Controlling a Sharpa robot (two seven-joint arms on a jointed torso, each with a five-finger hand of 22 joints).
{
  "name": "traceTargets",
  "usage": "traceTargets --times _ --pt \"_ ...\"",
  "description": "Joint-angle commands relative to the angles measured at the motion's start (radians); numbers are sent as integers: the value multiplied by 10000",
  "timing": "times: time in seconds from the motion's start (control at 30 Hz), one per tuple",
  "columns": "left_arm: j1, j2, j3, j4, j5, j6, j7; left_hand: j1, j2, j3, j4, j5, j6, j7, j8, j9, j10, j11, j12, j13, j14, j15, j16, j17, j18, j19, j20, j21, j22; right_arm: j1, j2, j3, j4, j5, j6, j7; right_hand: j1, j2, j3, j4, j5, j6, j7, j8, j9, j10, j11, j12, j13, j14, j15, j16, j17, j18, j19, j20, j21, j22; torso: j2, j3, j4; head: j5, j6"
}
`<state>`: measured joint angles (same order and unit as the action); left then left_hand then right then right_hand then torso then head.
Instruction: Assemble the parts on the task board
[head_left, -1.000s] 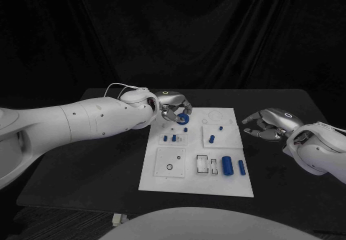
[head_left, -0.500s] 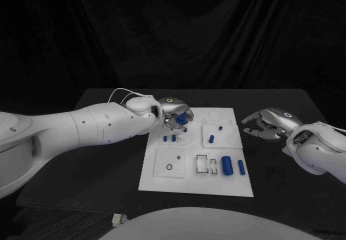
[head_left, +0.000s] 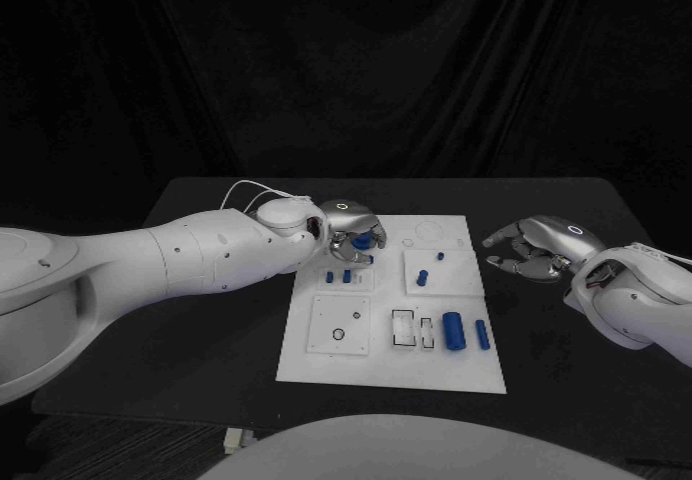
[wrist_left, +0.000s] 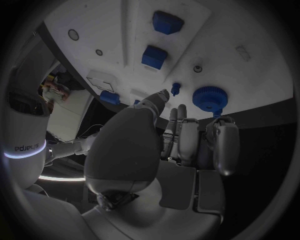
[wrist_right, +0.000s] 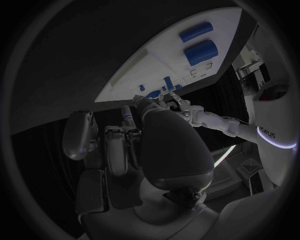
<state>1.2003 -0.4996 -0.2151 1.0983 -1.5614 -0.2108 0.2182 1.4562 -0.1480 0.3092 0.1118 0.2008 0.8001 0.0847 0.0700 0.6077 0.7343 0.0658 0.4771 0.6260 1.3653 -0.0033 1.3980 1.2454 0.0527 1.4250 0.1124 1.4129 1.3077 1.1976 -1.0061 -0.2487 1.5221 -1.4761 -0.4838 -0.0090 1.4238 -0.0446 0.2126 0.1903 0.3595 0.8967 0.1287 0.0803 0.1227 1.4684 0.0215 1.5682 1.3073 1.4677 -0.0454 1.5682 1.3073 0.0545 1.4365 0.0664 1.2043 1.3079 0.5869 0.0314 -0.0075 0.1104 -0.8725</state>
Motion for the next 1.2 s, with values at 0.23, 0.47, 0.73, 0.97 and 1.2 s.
traceTargets --times 0.23,0.47,0.73,0.97,1.2 --pt "-99 145 9 -223 -83 29 -15 33 158 26 -53 112 279 -69 127 -74 20 9 65 9 78 -16 68 -26 -93 78 -13 53 2060 -25 -14 6 26 -15 -58 -33 16 29 46 -2 46 85 -13 -68 -12 1024 71 26 2635 1031 64 26 2635 200 -17 27 -17 1642 -3 2 -3 -18 -2" --pt "-157 247 10 -430 -84 83 -41 80 205 67 -81 155 363 -118 160 -98 64 4 84 4 107 -17 95 11 -102 106 -15 86 2072 -25 -12 6 29 -14 -40 -38 16 29 46 -2 46 85 -13 -68 -12 1024 71 26 2635 1031 64 26 2635 200 -17 27 -17 1642 -2 -1 -1 -29 -2" --pt "-204 335 10 -628 -84 255 -59 93 260 134 -94 193 600 8 229 -167 145 -82 41 -84 76 -69 74 -61 -91 74 -27 55 2058 -25 0 6 22 -14 -24 -47 16 29 46 -2 46 85 -13 -68 -12 1024 71 26 2635 1031 64 26 2635 200 -17 27 -17 1642 -1 -1 -4 -28 -2" --pt "-259 404 10 -709 -84 360 1 81 293 195 -88 174 664 35 156 -302 410 -138 53 -169 80 -112 79 -78 -101 104 -42 91 2070 -25 26 6 7 -14 -13 -56 -1 21 58 -1 60 89 -13 -71 -17 1024 73 26 2635 1031 65 26 2635 200 -15 27 -16 1643 6 4 2 -44 -2" --pt "-348 495 11 -768 -84 259 192 127 336 267 -120 180 732 7 115 -399 673 -198 66 -243 111 -153 101 -60 -124 176 -53 174 2101 -25 34 6 6 -14 4 -69 -1 21 58 -1 60 89 -13 -71 -17 1024 73 26 2635 1031 65 26 2635 200 -15 27 -16 1643 4 1 3 -48 -2"
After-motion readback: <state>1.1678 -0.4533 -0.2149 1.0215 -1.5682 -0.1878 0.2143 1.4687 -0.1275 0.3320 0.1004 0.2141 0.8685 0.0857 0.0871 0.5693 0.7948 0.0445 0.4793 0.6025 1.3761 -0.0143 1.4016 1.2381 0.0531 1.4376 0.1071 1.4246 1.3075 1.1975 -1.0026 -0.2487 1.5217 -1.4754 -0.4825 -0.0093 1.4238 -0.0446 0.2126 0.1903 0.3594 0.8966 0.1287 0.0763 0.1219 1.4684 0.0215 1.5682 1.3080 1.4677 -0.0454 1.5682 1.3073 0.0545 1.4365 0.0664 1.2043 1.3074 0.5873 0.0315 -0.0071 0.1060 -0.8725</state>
